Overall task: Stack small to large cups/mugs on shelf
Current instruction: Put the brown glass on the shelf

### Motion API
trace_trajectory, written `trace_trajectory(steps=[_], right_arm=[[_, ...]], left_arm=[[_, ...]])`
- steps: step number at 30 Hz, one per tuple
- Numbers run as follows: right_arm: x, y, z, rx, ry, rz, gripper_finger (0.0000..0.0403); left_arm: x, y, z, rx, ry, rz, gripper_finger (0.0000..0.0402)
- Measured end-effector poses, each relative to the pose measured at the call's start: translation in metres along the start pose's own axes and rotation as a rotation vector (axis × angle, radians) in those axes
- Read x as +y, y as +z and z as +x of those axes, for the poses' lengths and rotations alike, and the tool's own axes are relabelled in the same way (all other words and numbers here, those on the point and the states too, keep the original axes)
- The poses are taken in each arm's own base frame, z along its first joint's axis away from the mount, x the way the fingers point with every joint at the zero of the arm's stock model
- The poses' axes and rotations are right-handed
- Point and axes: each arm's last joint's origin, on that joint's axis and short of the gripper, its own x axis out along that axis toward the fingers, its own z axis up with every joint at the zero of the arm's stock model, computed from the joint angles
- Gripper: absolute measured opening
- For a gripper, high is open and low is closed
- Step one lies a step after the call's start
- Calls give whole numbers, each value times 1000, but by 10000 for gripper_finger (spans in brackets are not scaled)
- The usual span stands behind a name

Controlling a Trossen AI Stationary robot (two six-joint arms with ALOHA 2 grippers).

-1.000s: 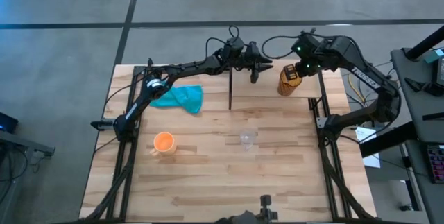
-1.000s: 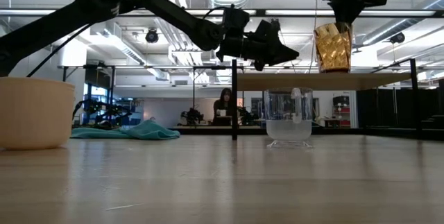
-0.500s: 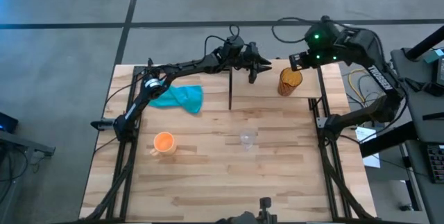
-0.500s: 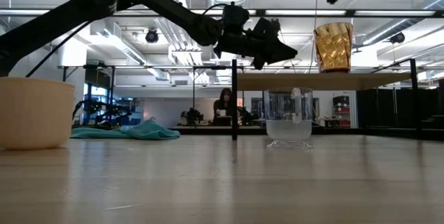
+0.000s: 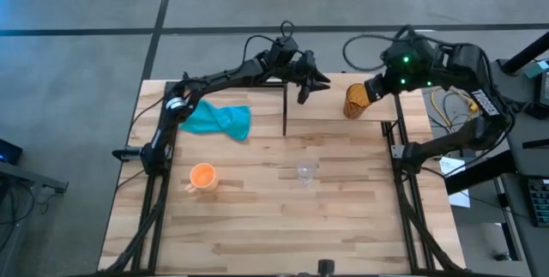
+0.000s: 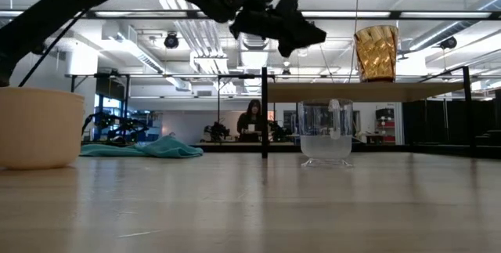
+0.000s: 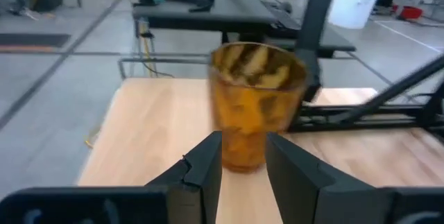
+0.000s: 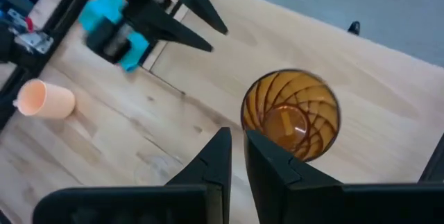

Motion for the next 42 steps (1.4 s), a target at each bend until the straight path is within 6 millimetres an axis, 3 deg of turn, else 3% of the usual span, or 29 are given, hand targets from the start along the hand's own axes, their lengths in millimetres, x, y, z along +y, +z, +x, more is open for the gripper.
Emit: trace_trajectory(steps=[10, 21, 31, 37, 42], right_arm=[[17, -19, 10, 47, -6, 38, 36], [37, -40, 28, 90, -12, 75, 36], [70, -40, 37, -151, 140, -17, 36], [73, -35, 34, -300, 77, -6, 36], [75, -34, 36, -330, 63, 12, 36]], left_arm=[[-36, 8, 1, 55, -94, -1, 95], [-59, -21, 22, 114, -105, 21, 95], [-68, -21, 33, 17, -111, 65, 95], [-79, -20, 38, 7, -128, 134, 95], [-79, -16, 40, -14, -31, 153, 95]])
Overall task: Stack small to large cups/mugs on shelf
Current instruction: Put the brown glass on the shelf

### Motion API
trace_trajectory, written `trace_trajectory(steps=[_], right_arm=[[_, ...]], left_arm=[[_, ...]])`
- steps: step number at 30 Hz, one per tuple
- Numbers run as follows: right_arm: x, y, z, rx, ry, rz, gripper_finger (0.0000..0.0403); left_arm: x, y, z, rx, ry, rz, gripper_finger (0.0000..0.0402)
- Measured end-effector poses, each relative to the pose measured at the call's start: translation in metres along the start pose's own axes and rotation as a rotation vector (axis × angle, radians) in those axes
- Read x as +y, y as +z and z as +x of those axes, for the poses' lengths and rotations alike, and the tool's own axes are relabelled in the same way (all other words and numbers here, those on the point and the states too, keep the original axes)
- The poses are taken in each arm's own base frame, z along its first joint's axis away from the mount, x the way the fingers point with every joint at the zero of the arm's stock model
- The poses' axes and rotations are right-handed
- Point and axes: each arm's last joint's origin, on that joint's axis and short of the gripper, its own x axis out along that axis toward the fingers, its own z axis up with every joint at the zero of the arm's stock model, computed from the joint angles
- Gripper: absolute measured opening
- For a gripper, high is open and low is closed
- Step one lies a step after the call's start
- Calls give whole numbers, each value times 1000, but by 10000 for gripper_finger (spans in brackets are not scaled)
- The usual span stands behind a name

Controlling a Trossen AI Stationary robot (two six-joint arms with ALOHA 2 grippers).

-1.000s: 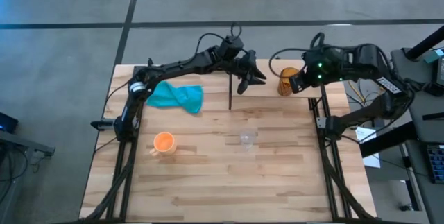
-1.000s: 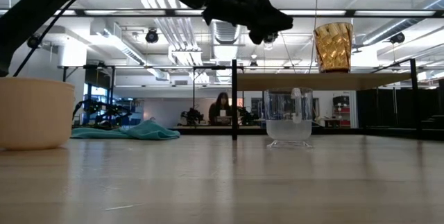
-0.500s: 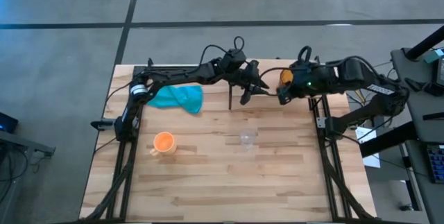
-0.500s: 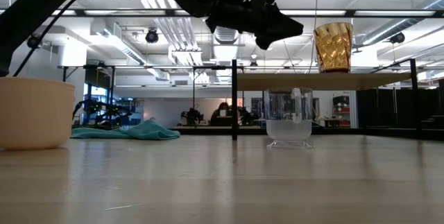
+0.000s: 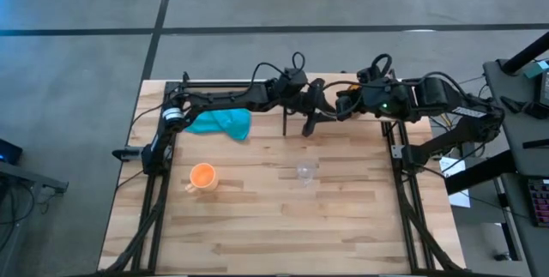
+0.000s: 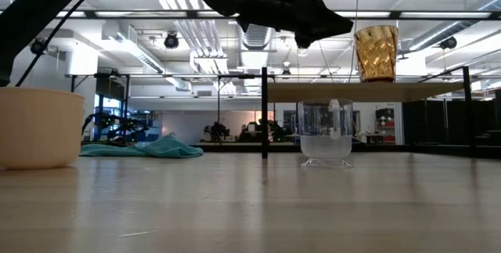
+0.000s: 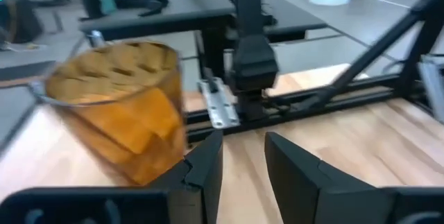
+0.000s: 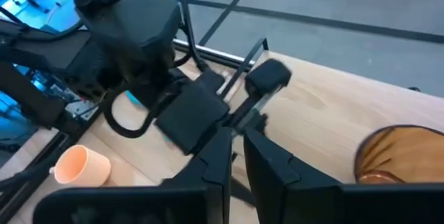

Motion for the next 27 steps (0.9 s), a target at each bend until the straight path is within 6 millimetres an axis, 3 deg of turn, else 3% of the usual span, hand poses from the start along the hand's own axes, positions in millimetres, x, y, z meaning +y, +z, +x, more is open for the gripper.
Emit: trace_trajectory(steps=[5, 11, 27], right_arm=[[3, 0, 3, -5, 3, -7, 36], [3, 0, 2, -9, 8, -5, 36], [3, 1, 2, -11, 9, -47, 36]], left_arm=[[2, -1, 4, -31, 29, 16, 95], [2, -15, 14, -11, 28, -70, 95], [2, -9, 14, -50, 69, -48, 95]])
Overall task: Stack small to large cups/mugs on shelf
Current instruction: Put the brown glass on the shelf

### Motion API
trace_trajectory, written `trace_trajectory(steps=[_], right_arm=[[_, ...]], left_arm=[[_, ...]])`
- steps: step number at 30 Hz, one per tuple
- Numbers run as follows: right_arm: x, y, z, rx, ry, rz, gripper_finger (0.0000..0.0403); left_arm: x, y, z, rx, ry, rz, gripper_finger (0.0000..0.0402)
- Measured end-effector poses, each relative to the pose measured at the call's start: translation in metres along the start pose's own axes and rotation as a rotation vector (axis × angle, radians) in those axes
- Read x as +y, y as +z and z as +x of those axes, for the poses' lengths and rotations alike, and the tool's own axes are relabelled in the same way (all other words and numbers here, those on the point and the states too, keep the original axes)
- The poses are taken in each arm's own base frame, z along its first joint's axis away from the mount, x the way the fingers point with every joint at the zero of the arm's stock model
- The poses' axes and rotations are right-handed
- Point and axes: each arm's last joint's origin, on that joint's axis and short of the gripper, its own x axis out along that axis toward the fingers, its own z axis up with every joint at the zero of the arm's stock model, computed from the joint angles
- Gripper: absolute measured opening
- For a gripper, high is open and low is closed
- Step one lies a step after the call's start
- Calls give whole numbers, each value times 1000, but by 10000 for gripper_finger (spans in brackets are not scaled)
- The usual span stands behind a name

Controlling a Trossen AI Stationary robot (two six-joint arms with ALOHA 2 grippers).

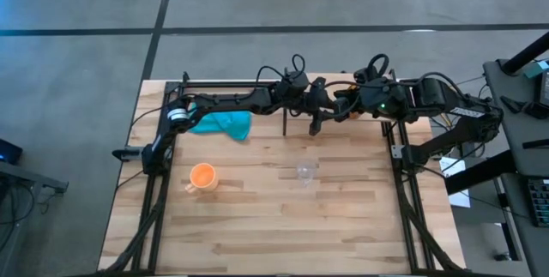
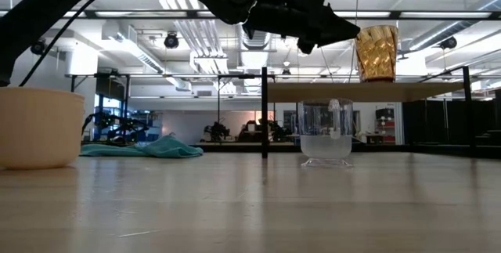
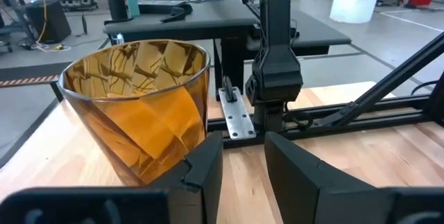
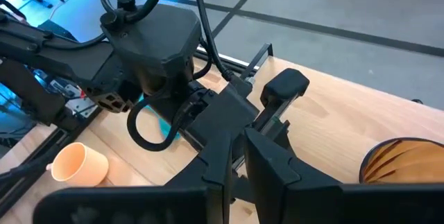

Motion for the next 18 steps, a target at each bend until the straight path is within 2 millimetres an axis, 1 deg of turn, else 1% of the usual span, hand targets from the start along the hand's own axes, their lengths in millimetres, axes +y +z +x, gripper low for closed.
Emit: trace_trajectory(steps=[13, 18], right_arm=[[0, 0, 0, -1, 1, 3, 36], [0, 0, 0, 2, 5, 5, 36]], left_arm=[[-2, -1, 1, -6, 18, 5, 95], [-4, -17, 2, 25, 13, -8, 95]])
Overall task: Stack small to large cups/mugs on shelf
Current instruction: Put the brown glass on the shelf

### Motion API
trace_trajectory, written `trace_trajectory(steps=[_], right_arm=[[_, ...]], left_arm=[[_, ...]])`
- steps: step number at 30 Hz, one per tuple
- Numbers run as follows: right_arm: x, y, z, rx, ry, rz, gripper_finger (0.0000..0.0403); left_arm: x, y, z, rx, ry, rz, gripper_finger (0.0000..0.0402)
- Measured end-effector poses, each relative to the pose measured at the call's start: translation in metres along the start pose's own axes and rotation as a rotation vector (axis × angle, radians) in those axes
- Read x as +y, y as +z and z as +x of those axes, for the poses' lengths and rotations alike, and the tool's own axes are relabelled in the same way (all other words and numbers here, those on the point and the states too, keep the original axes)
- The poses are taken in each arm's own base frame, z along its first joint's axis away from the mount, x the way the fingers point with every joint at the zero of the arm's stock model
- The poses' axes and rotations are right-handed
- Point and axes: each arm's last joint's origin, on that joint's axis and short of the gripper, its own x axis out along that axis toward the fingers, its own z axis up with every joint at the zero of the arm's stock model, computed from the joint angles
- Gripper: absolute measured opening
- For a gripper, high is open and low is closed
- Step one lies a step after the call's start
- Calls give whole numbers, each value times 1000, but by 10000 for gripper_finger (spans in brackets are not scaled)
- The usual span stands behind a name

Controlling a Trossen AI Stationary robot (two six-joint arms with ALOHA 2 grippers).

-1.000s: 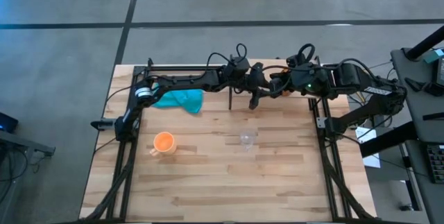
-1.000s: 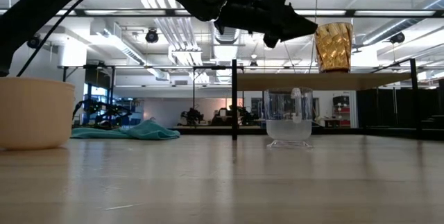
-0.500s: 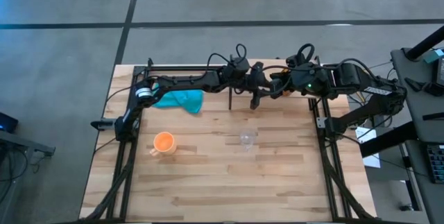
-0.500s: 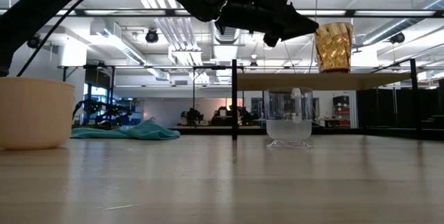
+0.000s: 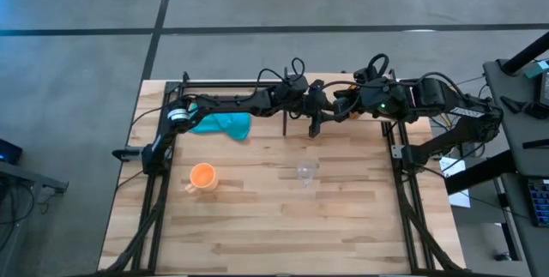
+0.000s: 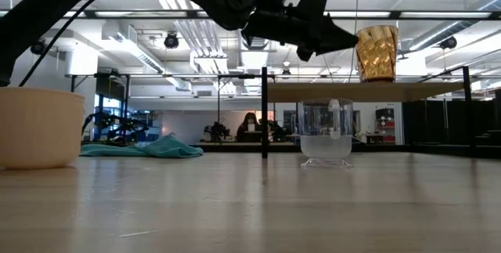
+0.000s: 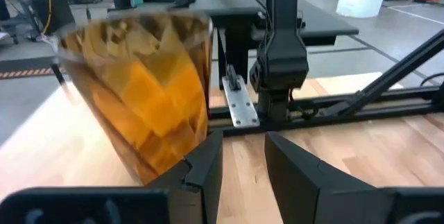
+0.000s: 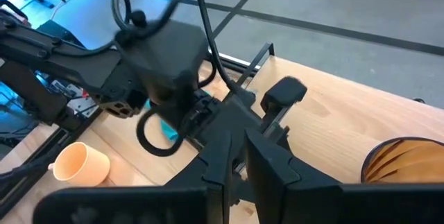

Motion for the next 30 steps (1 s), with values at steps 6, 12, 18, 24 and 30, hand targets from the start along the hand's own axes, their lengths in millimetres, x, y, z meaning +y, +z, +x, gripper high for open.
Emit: trace_trajectory(steps=[6, 12, 18, 24, 30], right_arm=[[0, -1, 0, 11, 2, -9, 36], [-5, -11, -3, 92, -42, -16, 35], [0, -28, -14, 167, -46, 32, 32], [10, -52, -5, 223, -79, 17, 32], [10, -76, 19, 253, -184, 16, 32]], left_arm=[[-2, -13, 0, 35, -5, -14, 95], [1, -9, -4, 27, 2, -12, 95], [8, 7, -17, 1, 25, 30, 95], [22, 20, -34, -14, 67, 32, 95], [35, 32, -51, -28, 133, 63, 95]])
